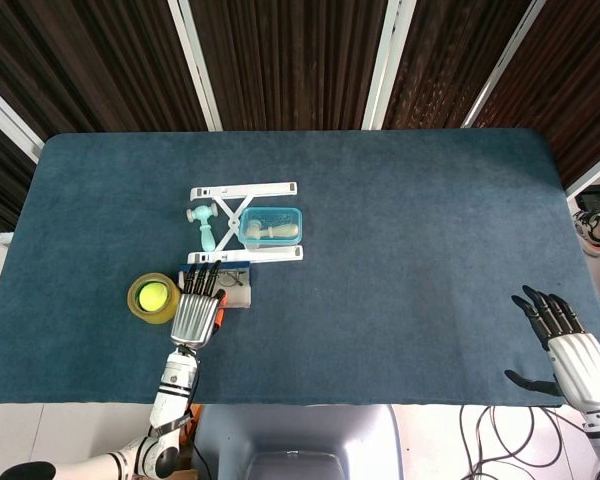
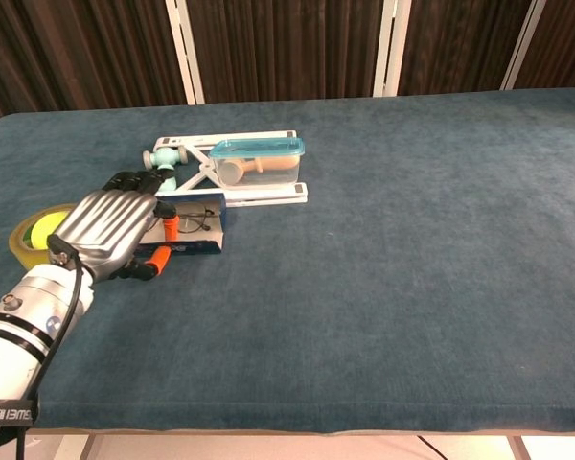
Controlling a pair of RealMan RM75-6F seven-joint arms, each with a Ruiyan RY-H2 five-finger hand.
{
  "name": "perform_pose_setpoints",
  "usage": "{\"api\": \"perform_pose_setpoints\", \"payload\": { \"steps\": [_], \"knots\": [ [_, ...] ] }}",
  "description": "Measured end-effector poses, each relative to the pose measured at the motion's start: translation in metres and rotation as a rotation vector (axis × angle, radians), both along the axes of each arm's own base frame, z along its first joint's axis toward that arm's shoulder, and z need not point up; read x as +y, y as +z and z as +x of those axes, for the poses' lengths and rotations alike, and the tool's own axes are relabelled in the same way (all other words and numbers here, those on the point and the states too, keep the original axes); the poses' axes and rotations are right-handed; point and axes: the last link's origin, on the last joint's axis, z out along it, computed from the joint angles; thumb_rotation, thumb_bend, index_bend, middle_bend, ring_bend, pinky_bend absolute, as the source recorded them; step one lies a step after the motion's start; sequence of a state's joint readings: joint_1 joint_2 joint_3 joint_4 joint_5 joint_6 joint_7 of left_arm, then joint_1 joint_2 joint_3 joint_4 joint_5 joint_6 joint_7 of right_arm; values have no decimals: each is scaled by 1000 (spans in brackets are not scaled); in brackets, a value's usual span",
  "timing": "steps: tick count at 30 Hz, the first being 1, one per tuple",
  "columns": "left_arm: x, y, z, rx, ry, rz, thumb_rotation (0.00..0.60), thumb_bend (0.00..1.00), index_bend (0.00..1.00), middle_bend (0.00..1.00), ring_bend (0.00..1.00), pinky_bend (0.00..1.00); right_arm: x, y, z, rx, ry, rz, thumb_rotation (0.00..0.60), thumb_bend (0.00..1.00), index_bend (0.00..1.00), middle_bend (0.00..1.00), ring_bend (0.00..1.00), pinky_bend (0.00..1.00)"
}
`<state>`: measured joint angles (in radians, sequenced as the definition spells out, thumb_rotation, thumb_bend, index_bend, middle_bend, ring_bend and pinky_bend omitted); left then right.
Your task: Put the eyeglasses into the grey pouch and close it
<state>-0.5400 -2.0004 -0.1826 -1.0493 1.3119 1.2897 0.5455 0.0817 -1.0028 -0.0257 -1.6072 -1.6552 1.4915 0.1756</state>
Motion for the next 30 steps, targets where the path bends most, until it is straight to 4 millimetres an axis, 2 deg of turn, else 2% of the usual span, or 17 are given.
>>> {"api": "perform_pose_setpoints", "payload": {
  "steps": [7,16,23,30],
  "knots": [
    [-7,5,-1,-14,-24,-2,600,477,600,31,0,21,0,0,0,3,1,3,600,175,0,0,0,54],
    [-28,25,6,-61,-99,-14,600,477,609,38,0,21,2,-2,1,6,5,7,600,173,0,0,0,54],
    [-23,34,11,-57,-52,-41,600,491,610,38,0,22,2,-1,0,2,2,4,600,173,0,0,0,54],
    [-10,30,18,-34,-31,-45,600,489,614,40,0,22,1,0,0,-2,0,2,600,175,0,0,0,54]
  ]
}}
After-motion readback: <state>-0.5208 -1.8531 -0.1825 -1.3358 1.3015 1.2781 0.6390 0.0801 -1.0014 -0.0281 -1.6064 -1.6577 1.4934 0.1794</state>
